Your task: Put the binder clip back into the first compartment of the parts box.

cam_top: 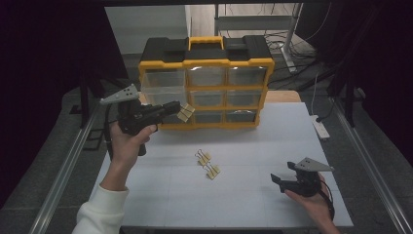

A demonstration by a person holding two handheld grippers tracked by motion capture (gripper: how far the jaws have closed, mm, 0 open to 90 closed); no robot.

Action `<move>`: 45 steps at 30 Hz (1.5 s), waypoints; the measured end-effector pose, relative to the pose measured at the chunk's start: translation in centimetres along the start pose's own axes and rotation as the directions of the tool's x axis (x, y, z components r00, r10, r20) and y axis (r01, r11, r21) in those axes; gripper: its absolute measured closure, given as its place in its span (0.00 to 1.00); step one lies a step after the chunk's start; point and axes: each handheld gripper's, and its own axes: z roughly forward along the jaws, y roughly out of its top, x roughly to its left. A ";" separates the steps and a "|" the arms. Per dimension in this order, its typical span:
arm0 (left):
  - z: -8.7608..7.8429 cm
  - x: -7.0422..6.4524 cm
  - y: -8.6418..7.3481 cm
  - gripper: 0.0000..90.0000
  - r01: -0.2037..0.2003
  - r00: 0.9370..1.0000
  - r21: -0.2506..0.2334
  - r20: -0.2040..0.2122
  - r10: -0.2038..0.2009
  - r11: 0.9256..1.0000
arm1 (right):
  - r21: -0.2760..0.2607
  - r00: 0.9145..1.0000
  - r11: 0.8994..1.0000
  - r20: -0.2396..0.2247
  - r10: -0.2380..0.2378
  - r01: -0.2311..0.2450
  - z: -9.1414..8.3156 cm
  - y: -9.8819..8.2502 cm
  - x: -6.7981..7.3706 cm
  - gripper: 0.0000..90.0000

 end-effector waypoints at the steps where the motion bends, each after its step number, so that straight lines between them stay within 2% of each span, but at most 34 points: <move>1: 0.0 0.0 0.2 0.99 0.000 1.000 -0.006 0.000 0.000 1.000 | 0.000 1.000 1.000 0.000 0.000 0.000 0.0 0.0 0.0 0.19; 17: -0.4 0.6 3.0 0.99 -0.022 0.998 -0.047 -0.058 0.019 0.999 | 0.000 1.000 1.000 -0.005 0.005 -0.005 0.0 -0.1 -0.1 0.19; 22: -0.3 1.0 3.9 0.99 -0.044 0.994 -0.067 -0.106 0.036 0.997 | 0.000 1.000 1.000 -0.004 0.005 -0.005 0.0 -0.1 -0.1 0.19; 25: -0.3 1.3 4.3 0.99 -0.043 0.992 -0.071 -0.119 0.035 0.997 | 0.000 1.000 1.000 -0.005 0.005 -0.005 0.0 0.0 -0.1 0.19; 31: 0.1 3.0 5.2 0.99 -0.039 0.980 -0.051 -0.196 0.029 0.998 | 0.001 1.000 1.000 -0.002 0.006 -0.006 0.0 -0.1 -0.1 0.19; 35: 0.3 4.4 5.5 0.99 -0.016 0.971 -0.051 -0.239 0.003 0.999 | 0.002 1.000 1.000 -0.002 0.007 -0.007 0.0 -0.1 -0.1 0.19; 41: 0.4 5.5 5.1 0.99 0.002 0.961 -0.058 -0.277 -0.018 0.998 | 0.002 1.000 1.000 -0.004 0.007 -0.007 0.1 -0.1 -0.2 0.19; 42: 0.5 5.5 5.0 0.99 0.004 0.959 -0.062 -0.281 -0.021 0.998 | 0.002 1.000 1.000 -0.002 0.007 -0.007 0.0 -0.1 -0.2 0.19; 44: 0.5 5.6 4.8 0.95 0.015 0.962 -0.086 -0.270 -0.038 0.996 | 0.003 1.000 1.000 -0.003 0.006 -0.006 0.1 -0.1 -0.2 0.19; 45: 0.5 5.6 4.8 0.87 0.015 0.962 -0.086 -0.270 -0.038 0.996 | 0.003 1.000 1.000 -0.003 0.007 -0.007 0.1 -0.1 -0.2 0.19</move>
